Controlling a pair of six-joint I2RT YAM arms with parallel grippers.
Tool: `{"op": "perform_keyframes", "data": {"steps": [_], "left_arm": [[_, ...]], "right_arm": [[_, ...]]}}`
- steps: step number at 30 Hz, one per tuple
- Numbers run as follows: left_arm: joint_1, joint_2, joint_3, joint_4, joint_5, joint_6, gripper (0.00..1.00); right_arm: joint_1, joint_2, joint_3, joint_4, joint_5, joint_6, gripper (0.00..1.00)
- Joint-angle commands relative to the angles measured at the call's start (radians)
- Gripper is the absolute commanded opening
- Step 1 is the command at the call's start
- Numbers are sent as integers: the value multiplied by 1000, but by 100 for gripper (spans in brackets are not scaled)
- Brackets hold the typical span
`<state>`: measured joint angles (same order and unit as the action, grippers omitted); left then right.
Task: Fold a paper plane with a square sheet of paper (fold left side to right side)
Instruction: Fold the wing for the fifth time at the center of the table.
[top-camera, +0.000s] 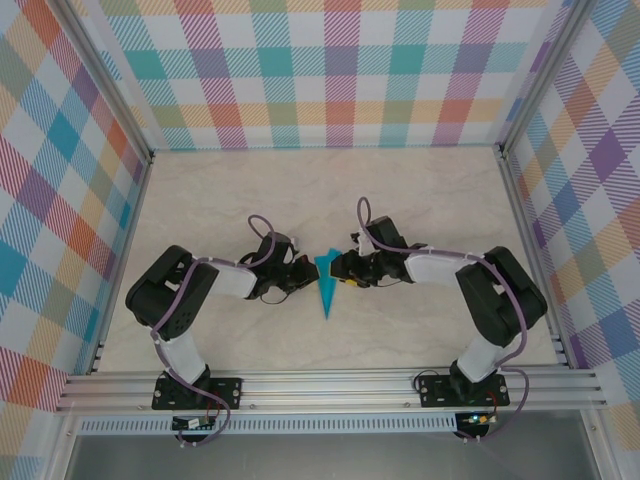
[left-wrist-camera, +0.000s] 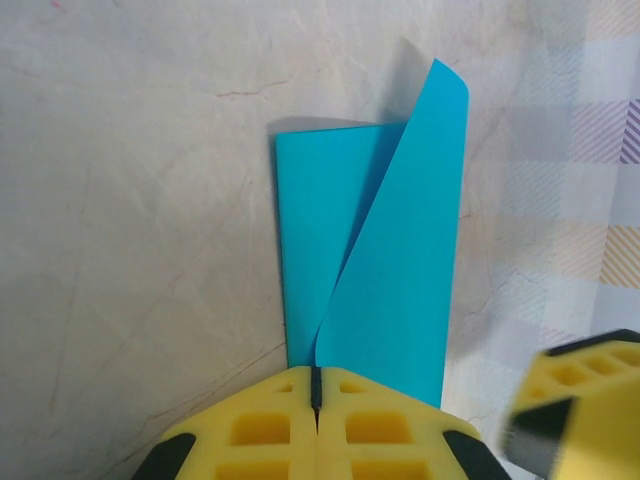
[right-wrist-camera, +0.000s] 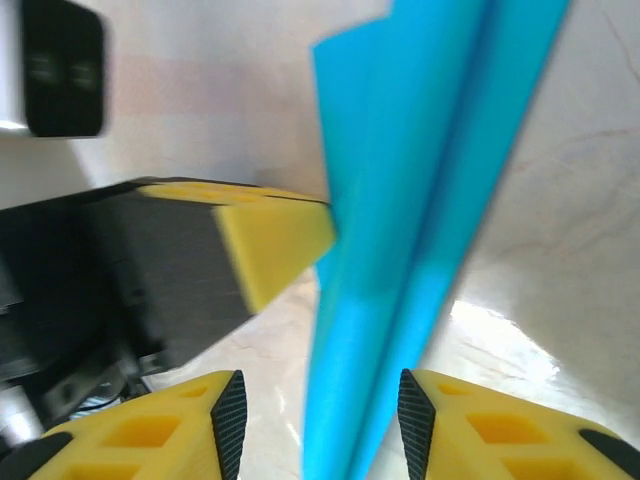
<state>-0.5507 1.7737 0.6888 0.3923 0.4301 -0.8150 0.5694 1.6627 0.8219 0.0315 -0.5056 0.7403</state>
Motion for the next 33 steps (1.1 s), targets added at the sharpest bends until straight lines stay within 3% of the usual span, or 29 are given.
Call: {"op": "perform_keyframes", "data": {"steps": [1,6,14,18,24,33], "left_arm": [[15,19,23,-18,2,27,0],[15,13,26,-32,-1,37,0],[15,-5,33,-48,4,55,0],[15,-23,39,-73,2,69,0],[15,-19,43,-73,6,71,0],[15,-19,43,-69,10,71,0]], "right_arm": [[-5,-15,27,17,-19,-7,41],[-5,73,93,79,-59,43,33],[-5,144,195,-26,20,-9,33],[-22,82,174,-77,115,-30,52],[-44,134,236,-108,43,-8,71],[-44,258,344,-162,34,23,78]]}}
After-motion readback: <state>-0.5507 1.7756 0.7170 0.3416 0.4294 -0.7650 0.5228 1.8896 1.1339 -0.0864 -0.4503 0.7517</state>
